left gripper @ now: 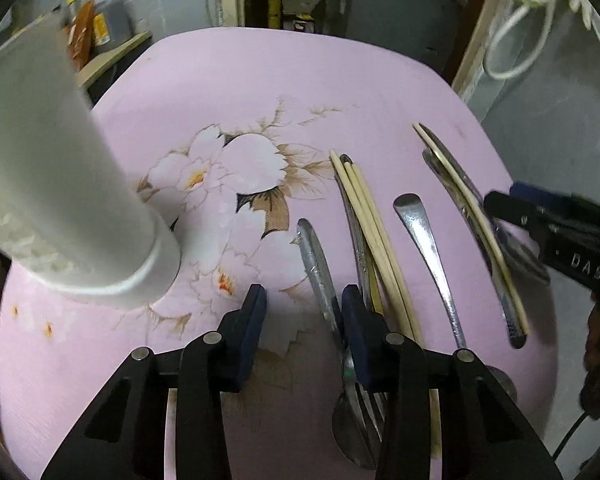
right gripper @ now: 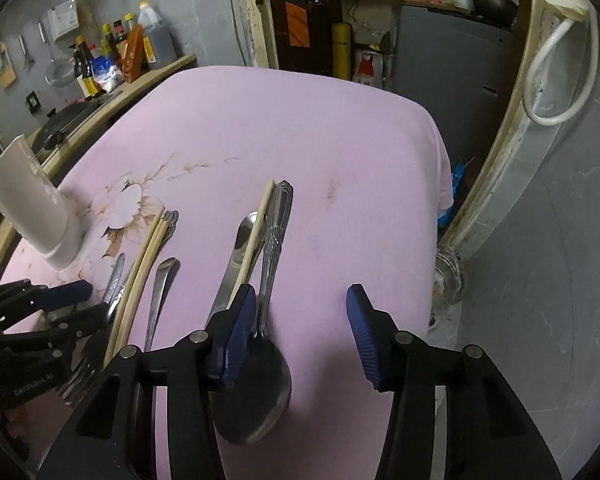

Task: Organize utensils
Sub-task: 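Move the left tool toward a silver spoon while the right tool approaches an ornate-handled spoon, then close the left tool on the silver spoon handle while the right tool grasps the ornate spoon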

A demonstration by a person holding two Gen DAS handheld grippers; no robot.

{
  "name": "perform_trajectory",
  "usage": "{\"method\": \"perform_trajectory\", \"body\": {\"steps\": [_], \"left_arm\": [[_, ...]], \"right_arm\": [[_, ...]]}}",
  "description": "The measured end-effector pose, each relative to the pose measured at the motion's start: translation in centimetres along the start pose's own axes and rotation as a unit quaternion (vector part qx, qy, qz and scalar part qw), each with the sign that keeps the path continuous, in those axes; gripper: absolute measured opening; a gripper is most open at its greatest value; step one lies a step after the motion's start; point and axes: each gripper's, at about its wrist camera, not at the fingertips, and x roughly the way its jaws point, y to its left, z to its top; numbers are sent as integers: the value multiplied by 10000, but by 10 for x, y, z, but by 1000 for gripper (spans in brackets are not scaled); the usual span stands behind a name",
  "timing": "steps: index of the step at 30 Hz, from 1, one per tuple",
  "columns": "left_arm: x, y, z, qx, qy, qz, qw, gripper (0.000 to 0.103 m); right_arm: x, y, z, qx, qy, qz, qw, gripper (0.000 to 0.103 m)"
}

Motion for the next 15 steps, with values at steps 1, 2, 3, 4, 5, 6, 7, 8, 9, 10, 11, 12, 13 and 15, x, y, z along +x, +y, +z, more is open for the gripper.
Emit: {"method": "perform_trajectory", "body": {"steps": [1, 2, 3, 4, 5, 6, 7, 8, 9, 10, 11, 12, 13, 15], "left_arm": [[1, 1, 1, 27, 10, 16, 10000, 35], [2, 0, 2, 45, 35, 33, 10000, 35], [2, 1, 3, 58, 60, 42, 10000, 34], [4, 0, 2, 65, 71, 47, 9999, 34], [6, 0, 3, 62, 76, 55, 9999, 31], [6, 0, 3, 61, 78, 75, 9999, 29], [5, 2, 2, 71, 69, 110, 9999, 27], [5, 1, 2, 87, 59, 143, 9998, 24], [4, 3, 1, 100, 43, 187, 9998, 20], [11, -3, 1, 81, 23, 210, 9997, 17], [9, -2, 1, 29, 15, 196, 9998, 15], [9, 0, 2, -29, 14, 168, 9999, 13], [8, 3, 1, -102, 13, 140, 9998, 12], [5, 9, -1, -222, 5, 86, 9997, 8]], "right_arm": [[1, 1, 2, -60, 33, -34, 10000, 45], [2, 3, 2, -134, 60, -87, 9999, 45], [4, 8, 3, -235, 84, -164, 9996, 45], [5, 10, 3, -302, 91, -215, 9993, 45], [5, 14, 2, -424, 113, -292, 9986, 45], [6, 16, 1, -478, 119, -328, 9983, 45], [7, 20, -1, -569, 134, -404, 9975, 45], [7, 21, -2, -612, 143, -453, 9970, 45], [8, 23, -3, -654, 147, -513, 9964, 44], [7, 23, -4, -654, 148, -541, 9963, 41], [7, 23, -4, -628, 149, -554, 9964, 35], [6, 21, -5, -571, 148, -568, 9966, 32], [4, 20, -6, -526, 143, -568, 9969, 24], [0, 13, -8, -311, 141, -481, 9983, 14]]}}
